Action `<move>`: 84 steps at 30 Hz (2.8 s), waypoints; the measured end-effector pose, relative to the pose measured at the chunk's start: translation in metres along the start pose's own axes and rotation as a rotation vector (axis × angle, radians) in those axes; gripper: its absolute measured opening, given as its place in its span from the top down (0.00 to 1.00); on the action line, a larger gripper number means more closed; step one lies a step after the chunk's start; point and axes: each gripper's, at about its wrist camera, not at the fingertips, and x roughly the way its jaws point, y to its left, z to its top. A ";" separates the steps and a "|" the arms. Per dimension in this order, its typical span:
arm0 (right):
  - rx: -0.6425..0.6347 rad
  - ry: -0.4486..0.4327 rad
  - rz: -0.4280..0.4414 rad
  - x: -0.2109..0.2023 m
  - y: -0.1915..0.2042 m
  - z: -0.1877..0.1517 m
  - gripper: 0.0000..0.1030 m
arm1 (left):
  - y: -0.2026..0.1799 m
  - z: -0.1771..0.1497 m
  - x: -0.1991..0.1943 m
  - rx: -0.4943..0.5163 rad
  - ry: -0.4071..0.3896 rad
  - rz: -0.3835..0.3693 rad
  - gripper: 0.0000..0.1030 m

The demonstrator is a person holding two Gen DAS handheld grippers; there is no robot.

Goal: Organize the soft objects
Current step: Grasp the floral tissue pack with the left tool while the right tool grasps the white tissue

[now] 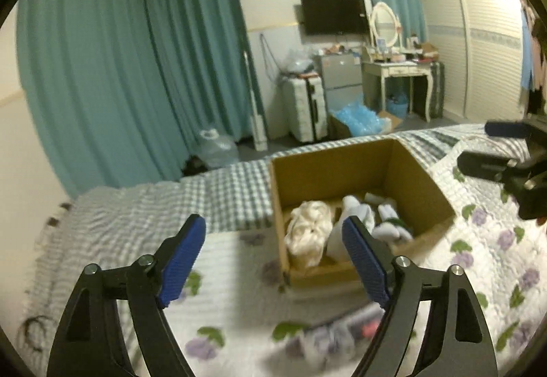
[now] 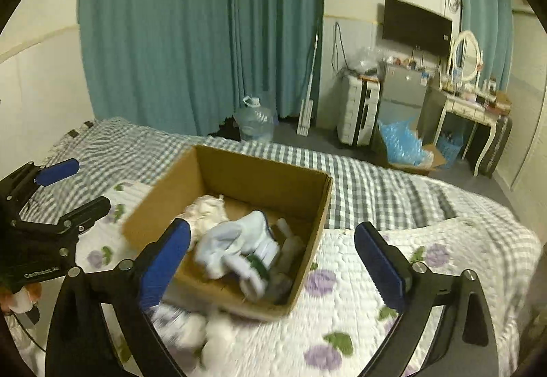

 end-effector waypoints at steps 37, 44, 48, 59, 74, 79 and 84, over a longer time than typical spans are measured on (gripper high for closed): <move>0.033 0.223 0.028 0.025 0.032 -0.160 0.04 | -0.044 -0.129 0.060 0.052 0.239 -0.210 0.10; 0.053 0.217 0.008 0.026 0.029 -0.161 0.04 | -0.051 -0.120 0.079 0.103 0.230 -0.240 0.25; 0.051 0.232 -0.005 0.031 0.029 -0.162 0.04 | -0.046 -0.121 0.080 0.089 0.219 -0.242 0.41; 0.073 0.243 -0.016 0.037 0.025 -0.168 0.04 | -0.025 -0.129 0.043 0.006 0.235 -0.152 0.63; 0.013 0.304 0.027 0.099 0.054 -0.150 0.62 | 0.013 -0.129 0.036 -0.061 0.253 -0.036 0.63; -0.023 0.308 0.012 0.097 0.061 -0.152 0.69 | 0.008 -0.130 0.037 -0.051 0.259 -0.041 0.63; -0.009 0.272 0.035 0.073 0.063 -0.151 0.70 | 0.005 -0.122 0.026 -0.067 0.249 -0.098 0.63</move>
